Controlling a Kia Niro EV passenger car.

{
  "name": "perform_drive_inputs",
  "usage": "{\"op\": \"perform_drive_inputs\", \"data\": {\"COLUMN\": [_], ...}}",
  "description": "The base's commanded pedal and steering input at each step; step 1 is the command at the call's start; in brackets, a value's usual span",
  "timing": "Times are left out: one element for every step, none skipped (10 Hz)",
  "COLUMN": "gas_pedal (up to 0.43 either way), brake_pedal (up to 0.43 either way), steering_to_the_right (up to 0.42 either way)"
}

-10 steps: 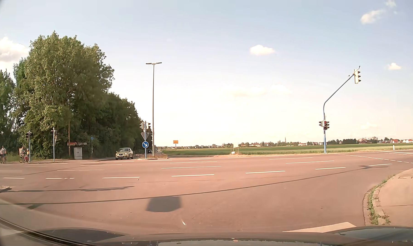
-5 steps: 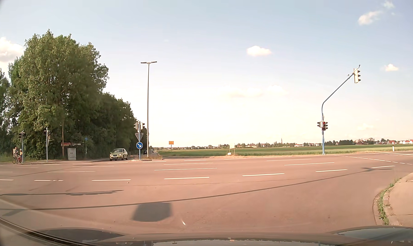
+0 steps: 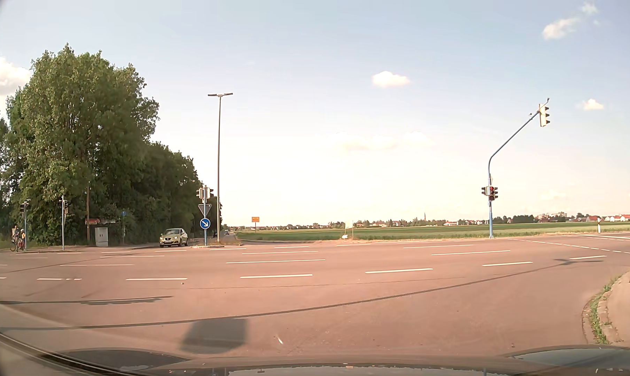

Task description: Follow the waypoints while adhering to traffic rules and regulations

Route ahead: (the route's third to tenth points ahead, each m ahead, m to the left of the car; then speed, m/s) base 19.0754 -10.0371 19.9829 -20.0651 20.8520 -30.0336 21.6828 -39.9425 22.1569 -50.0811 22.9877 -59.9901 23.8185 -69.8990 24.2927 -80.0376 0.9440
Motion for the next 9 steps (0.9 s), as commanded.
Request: {"op": "perform_drive_inputs", "data": {"gas_pedal": [0.000, 0.000, 0.000, 0.000, 0.000, 0.000, 0.000, 0.000, 0.000], "brake_pedal": [0.195, 0.207, 0.213, 0.220, 0.220, 0.213, 0.226, 0.226, 0.226], "steering_to_the_right": [0.093, 0.093, 0.093, 0.093, 0.093, 0.093, 0.093, 0.093, 0.093]}}
